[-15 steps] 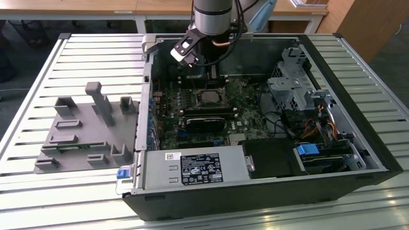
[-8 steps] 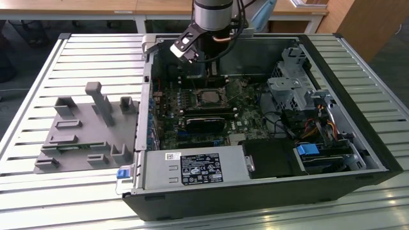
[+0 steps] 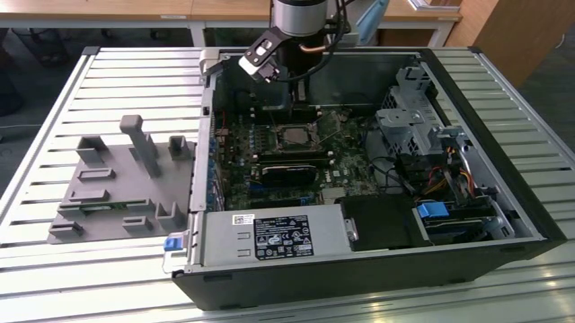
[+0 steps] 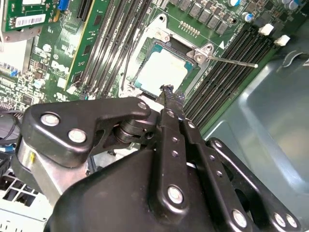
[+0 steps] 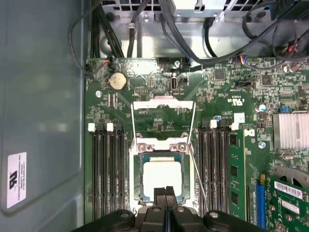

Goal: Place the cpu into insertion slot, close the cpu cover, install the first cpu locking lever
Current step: 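Place the cpu into insertion slot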

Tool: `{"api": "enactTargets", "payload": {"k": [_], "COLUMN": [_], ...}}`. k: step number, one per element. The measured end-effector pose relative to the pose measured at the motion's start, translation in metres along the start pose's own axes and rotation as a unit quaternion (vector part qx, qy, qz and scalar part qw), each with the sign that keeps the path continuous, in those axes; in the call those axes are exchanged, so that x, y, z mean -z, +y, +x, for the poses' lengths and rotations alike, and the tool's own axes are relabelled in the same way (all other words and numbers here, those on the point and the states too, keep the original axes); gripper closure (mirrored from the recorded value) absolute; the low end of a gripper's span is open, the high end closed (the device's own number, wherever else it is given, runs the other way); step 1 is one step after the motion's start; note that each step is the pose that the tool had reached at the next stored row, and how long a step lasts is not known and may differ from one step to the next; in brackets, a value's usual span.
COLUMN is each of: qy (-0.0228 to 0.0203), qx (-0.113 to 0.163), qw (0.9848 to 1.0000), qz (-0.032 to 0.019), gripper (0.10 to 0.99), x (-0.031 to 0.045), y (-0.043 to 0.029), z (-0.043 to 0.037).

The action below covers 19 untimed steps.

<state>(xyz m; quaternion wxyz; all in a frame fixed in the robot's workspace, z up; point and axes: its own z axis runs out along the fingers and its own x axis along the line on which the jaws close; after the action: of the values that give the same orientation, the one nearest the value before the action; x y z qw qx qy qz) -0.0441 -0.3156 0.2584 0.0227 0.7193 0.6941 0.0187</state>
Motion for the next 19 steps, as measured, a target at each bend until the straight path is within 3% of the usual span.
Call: {"api": "enactTargets", "payload": {"k": [6, 12, 19], "qy": [-0.0001, -0.0001, 0.0005], "qx": [0.0, 0.0, 0.0], "qw": [1.0, 1.0, 1.0], "qz": [0.0001, 0.0005, 0.0018], "gripper": [0.98, 0.98, 0.98], "x": [-0.0005, -0.0014, 0.0027], "y": [0.0093, 0.0259, 0.0276], "z": [0.0003, 0.0009, 0.0009]}}
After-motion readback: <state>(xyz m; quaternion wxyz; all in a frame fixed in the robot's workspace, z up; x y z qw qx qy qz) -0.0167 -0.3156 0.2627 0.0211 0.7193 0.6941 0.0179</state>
